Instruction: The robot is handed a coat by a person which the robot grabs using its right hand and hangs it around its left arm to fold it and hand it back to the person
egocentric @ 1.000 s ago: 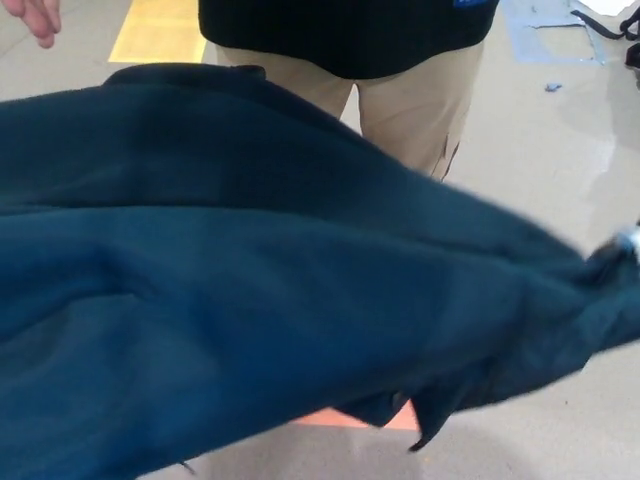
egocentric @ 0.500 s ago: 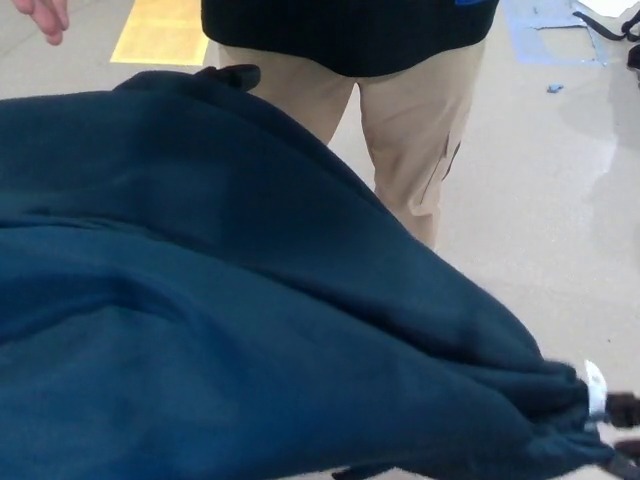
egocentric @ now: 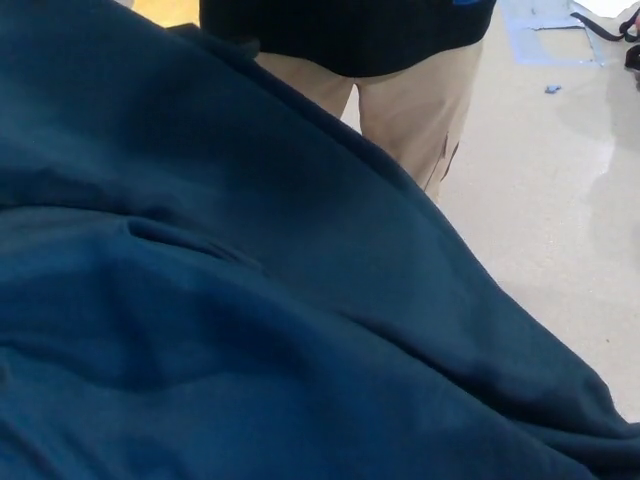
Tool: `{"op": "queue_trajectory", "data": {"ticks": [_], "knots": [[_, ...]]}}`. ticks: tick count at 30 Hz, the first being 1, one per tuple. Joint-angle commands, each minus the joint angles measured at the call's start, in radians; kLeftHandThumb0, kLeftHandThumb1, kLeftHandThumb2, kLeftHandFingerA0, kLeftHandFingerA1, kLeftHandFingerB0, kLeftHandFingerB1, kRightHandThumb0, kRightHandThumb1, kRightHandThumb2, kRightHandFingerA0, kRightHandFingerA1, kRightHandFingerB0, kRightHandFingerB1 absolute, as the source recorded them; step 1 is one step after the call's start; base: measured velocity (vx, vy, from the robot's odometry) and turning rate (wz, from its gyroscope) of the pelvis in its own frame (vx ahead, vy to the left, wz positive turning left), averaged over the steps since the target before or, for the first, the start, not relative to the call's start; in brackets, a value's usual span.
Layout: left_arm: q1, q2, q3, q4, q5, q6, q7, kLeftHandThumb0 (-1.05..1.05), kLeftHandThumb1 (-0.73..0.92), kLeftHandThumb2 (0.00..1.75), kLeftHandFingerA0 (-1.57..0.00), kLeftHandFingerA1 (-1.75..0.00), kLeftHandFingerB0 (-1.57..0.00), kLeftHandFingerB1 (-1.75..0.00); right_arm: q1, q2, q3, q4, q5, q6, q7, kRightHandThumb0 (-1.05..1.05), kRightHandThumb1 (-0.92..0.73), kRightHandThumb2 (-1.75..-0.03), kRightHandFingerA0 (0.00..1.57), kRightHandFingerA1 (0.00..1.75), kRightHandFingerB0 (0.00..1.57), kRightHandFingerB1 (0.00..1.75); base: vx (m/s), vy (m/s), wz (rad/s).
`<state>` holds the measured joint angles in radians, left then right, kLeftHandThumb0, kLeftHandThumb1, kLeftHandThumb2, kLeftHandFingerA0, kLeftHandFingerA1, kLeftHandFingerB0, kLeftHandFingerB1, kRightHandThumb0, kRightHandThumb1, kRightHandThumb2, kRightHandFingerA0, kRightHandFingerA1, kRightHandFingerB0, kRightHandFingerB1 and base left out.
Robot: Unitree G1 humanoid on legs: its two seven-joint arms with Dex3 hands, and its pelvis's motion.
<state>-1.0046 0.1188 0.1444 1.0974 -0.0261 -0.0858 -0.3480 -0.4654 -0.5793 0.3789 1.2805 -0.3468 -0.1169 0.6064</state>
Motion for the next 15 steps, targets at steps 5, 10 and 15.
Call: {"op": "queue_trajectory", "data": {"ticks": [5,10,15], "knots": [[-0.005,0.051,0.029,-0.04,-0.037,-0.022,-0.02,-0.68,0.8,0.64,-0.19,-0.3,-0.21,-0.3,-0.032,-0.036,0.047,0.025,-0.063,0.028,0.009,-0.77,-0.44,-0.82,0.0,0.0,0.0,0.0,0.0,0.0,0.0],[0.013,0.051,0.025,-0.063,-0.042,-0.01,-0.033,-0.35,0.52,1.06,0.0,-0.48,0.0,-0.46,0.024,0.008,-0.282,0.037,0.239,0.044,0.09,-0.94,-0.68,-0.61,0.0,0.0,0.0,0.0,0.0,0.0,0.0],[0.007,0.052,0.022,-0.059,-0.037,-0.017,-0.026,-0.68,0.8,0.64,-0.17,-0.3,-0.2,-0.3,0.001,0.051,-0.627,-0.059,0.537,0.068,0.278,-0.98,-0.74,-1.04,0.0,0.04,0.0,0.0,0.0,0.0,0.0]]}}
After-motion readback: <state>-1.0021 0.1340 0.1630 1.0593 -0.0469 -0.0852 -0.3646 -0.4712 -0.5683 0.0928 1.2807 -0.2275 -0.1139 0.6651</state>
